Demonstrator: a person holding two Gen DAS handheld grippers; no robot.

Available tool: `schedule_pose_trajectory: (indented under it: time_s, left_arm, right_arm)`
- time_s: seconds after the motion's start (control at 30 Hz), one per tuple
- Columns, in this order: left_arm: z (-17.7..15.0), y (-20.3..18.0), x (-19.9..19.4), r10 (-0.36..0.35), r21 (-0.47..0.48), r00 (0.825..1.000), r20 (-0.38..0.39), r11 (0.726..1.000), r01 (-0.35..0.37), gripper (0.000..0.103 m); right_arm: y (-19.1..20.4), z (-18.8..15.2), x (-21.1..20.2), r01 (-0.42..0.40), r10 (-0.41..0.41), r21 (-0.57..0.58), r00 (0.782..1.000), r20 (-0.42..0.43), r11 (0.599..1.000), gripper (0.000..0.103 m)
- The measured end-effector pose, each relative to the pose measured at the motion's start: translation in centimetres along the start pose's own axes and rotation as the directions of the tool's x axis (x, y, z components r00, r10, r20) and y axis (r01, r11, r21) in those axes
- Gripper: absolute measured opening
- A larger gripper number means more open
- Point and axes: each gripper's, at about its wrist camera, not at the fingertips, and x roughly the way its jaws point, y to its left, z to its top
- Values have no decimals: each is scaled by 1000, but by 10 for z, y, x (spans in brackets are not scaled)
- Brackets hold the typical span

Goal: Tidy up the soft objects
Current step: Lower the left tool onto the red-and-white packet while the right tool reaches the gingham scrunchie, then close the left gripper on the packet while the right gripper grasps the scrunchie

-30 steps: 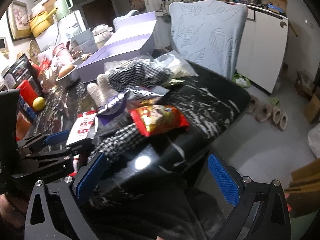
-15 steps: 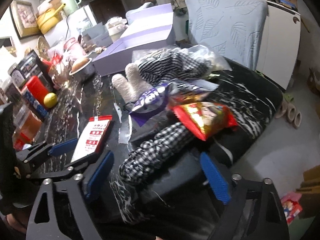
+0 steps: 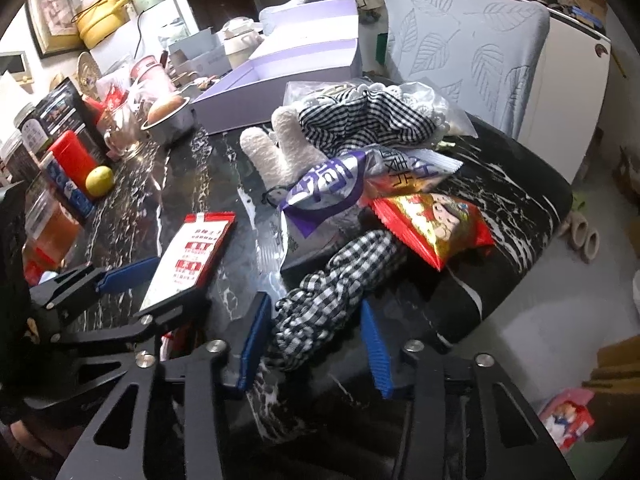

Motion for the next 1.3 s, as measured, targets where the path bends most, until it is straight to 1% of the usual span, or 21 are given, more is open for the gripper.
schedule_pose_trajectory:
  time_s: [0.2,0.23,0.37,0.6,0.63,0.67,0.7,0.77,0.87,0.97,1.1,1.3]
  left_arm:
    - [3,0,3,12,-16,1000,-5,1000,-12,60]
    - [4,0,4,14,-19,1000,-7,1000,-14,60]
    - [6,0,5,24,-33,1000,-11,999,-25,61]
    - [6,1,6,45,-59,999,9,997,-44,61]
    - [5,1,6,46,-57,999,14,997,-45,61]
    - [5,1,6,46,-55,999,16,997,-45,58]
    - [5,0,6,43,-51,999,18,998,-43,56]
    - [5,-1,6,40,-48,999,19,998,-39,54]
    - [4,0,4,30,-56,999,23,998,-28,52]
    - [3,2,3,16,-73,1000,24,997,-15,50]
    - [0,7,-2,-30,-116,999,26,993,33,49]
    - [-5,9,-15,-31,-129,998,47,991,37,48]
  right_arm:
    - [-1,-3,-3,-2,2,19,1000,-12,1000,41]
    - [0,-2,-3,1,-1,19,1000,-12,1000,43]
    - [4,2,1,10,-10,12,1000,-7,1000,54]
    - [9,1,3,39,-39,-14,999,9,999,54]
    - [9,1,3,47,-47,-21,999,10,999,50]
    - [10,0,3,64,-64,-28,998,13,998,39]
    - [9,-1,3,73,-73,-29,997,16,997,38]
    - [6,-1,2,65,-65,-25,998,15,998,33]
    - [2,-3,-1,50,-50,-2,999,14,999,28]
    - [-5,-6,-5,16,-16,35,1000,15,999,26]
    - [-8,-12,-10,-12,11,61,1000,14,998,26]
    - [-8,-17,-19,-43,41,70,999,26,997,26]
